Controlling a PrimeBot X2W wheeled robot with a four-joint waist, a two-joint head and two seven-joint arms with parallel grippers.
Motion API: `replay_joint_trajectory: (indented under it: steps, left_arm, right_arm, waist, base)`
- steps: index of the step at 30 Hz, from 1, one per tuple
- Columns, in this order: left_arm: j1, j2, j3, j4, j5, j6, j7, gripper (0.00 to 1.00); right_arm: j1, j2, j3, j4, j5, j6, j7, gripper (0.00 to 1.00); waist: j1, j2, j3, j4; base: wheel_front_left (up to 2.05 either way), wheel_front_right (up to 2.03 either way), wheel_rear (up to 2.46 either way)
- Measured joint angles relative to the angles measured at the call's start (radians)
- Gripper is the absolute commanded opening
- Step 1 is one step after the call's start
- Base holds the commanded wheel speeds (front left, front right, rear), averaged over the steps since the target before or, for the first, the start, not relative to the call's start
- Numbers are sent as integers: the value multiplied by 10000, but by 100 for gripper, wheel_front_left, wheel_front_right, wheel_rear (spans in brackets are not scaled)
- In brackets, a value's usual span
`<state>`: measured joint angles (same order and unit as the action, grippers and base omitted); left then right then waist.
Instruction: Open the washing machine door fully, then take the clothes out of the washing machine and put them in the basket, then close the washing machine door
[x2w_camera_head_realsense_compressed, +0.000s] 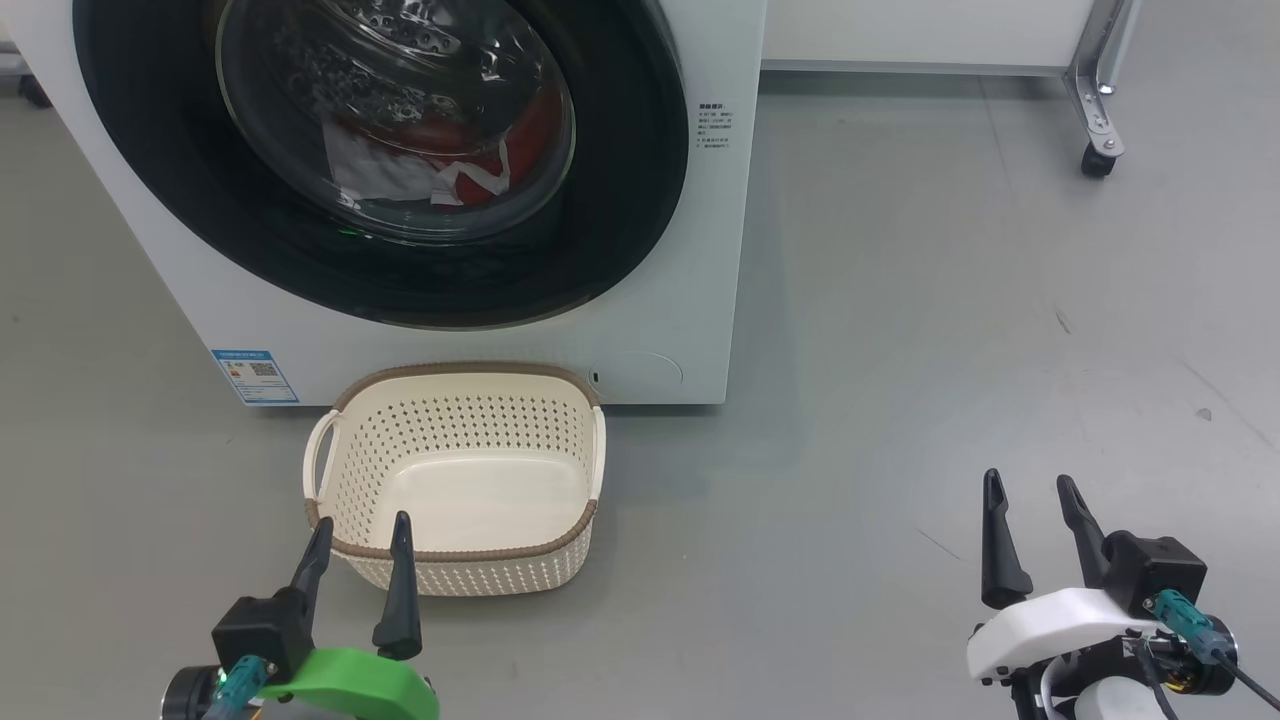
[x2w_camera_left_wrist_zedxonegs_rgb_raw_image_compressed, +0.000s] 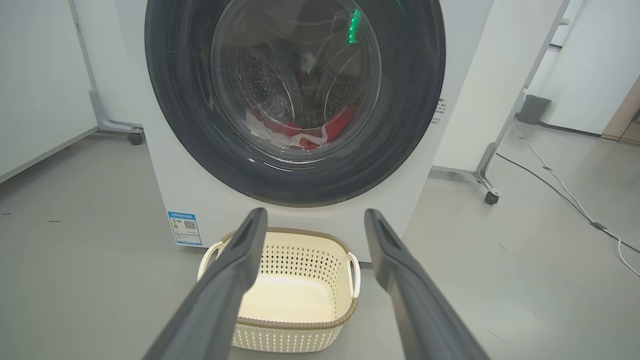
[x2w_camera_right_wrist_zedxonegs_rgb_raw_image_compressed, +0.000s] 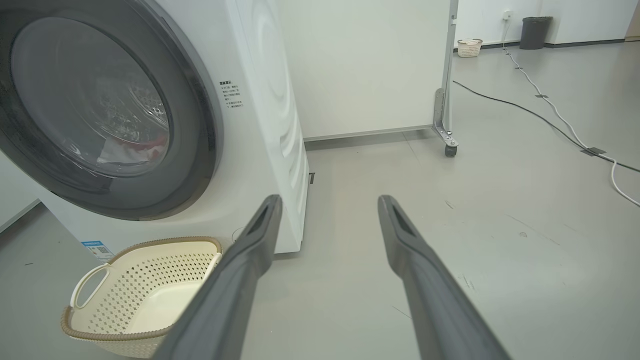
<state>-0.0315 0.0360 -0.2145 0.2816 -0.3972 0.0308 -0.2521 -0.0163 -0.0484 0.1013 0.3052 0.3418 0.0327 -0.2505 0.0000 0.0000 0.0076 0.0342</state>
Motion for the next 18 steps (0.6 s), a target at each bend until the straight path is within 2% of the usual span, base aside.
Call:
replay_joint_trajectory:
  steps: [18]
  left_arm:
    - [0, 0, 4, 21, 29, 6, 0, 100]
  right_arm:
    - [-76, 0, 67, 219, -6, 2, -2, 100]
  waist:
    - [0, 0, -61, -29]
  base:
    - [0, 0, 0]
